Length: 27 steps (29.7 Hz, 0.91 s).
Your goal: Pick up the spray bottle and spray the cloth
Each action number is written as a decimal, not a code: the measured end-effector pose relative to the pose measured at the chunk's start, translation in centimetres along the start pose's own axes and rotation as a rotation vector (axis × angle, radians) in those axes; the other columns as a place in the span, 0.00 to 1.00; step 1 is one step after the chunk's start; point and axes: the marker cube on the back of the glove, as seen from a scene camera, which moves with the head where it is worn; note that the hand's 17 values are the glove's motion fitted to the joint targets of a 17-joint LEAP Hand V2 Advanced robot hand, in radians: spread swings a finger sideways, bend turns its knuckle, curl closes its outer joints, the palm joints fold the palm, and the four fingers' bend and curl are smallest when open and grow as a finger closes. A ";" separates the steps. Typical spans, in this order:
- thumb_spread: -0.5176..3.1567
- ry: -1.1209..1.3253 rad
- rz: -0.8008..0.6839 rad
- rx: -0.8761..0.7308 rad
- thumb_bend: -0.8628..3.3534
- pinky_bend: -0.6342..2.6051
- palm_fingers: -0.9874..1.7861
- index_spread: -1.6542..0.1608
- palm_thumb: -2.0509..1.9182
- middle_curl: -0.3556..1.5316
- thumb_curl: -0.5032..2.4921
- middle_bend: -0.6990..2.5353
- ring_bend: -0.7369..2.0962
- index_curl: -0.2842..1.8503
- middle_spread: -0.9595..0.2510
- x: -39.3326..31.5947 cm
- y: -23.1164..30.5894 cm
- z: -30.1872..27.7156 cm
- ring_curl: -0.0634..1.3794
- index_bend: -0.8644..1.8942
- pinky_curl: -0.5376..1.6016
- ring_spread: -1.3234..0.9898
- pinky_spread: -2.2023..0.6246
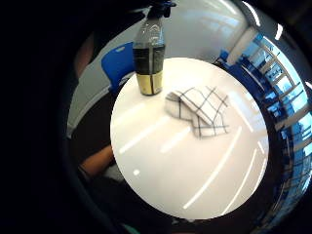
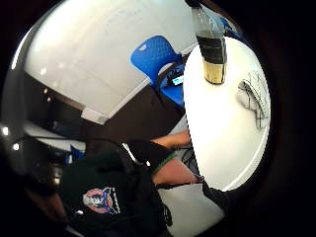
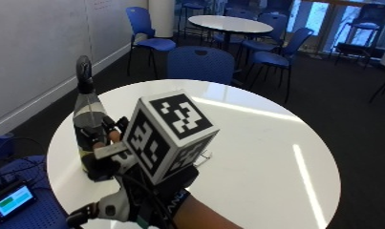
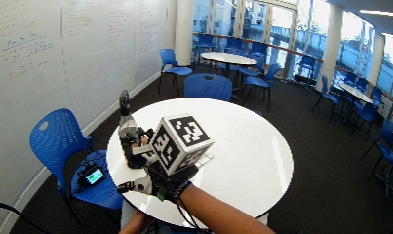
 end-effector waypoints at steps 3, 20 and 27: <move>0.38 0.095 -0.021 -0.039 0.20 0.29 0.42 0.67 0.58 0.37 0.29 0.27 0.33 0.27 0.78 -0.8 1.7 0.4 0.23 0.38 0.41 0.58 0.86; 0.39 0.027 -0.109 -0.199 0.20 0.28 0.42 0.67 0.59 0.36 0.28 0.27 0.32 0.28 0.78 -4.3 8.4 2.2 0.22 0.38 0.41 0.58 0.86; 0.40 0.015 -0.121 -0.237 0.20 0.27 0.43 0.66 0.60 0.36 0.28 0.27 0.33 0.28 0.79 -5.0 9.3 2.7 0.22 0.38 0.41 0.58 0.86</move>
